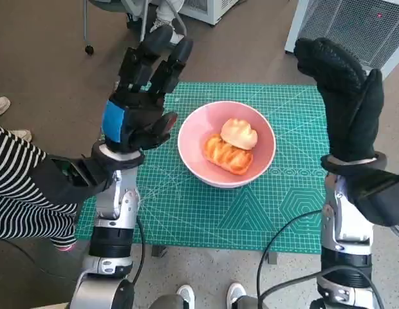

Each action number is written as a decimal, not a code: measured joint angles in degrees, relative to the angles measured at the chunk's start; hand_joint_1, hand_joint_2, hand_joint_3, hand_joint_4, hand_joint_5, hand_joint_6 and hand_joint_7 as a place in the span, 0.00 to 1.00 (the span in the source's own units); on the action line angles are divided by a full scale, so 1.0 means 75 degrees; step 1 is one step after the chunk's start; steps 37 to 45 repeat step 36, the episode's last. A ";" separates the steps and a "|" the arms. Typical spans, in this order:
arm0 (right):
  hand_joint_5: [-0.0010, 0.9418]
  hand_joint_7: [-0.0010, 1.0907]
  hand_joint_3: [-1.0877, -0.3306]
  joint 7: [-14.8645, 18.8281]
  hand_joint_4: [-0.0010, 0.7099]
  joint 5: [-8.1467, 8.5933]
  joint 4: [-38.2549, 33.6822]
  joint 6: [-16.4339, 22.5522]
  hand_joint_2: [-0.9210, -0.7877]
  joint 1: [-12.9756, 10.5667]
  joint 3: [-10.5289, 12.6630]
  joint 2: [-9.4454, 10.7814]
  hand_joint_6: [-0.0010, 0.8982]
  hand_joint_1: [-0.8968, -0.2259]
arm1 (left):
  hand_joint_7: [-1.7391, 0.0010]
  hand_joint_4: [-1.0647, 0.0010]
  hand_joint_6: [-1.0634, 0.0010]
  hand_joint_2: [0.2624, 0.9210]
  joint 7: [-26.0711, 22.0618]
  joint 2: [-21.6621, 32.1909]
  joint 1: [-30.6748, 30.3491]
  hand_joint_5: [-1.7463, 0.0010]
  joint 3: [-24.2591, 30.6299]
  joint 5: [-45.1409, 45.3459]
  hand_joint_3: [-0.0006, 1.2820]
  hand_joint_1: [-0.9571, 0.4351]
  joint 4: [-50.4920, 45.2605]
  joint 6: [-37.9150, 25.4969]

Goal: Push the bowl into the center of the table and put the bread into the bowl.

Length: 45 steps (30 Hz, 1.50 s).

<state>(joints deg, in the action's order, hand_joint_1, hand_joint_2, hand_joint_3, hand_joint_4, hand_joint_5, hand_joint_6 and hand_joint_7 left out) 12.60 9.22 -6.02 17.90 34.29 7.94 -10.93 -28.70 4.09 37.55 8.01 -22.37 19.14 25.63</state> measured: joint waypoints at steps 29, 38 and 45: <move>0.00 0.52 0.48 0.0000 0.28 0.0017 0.0111 0.0001 0.00 -0.0088 -0.0055 0.0067 0.04 0.19 | 0.70 0.79 1.00 1.00 -0.0120 0.0041 -0.0053 0.99 -0.0030 -0.0051 0.24 0.26 -0.0359 -0.0544; 0.00 0.52 0.48 0.0001 0.28 0.0016 0.0098 0.0004 0.00 -0.0087 -0.0054 0.0067 0.04 0.19 | 0.70 0.78 1.00 1.00 -0.0123 0.0048 -0.0052 0.99 -0.0025 -0.0056 0.23 0.25 -0.0359 -0.0627; 0.00 0.52 0.48 0.0001 0.28 0.0016 0.0098 0.0004 0.00 -0.0087 -0.0054 0.0067 0.04 0.19 | 0.70 0.78 1.00 1.00 -0.0123 0.0048 -0.0052 0.99 -0.0025 -0.0056 0.23 0.25 -0.0359 -0.0627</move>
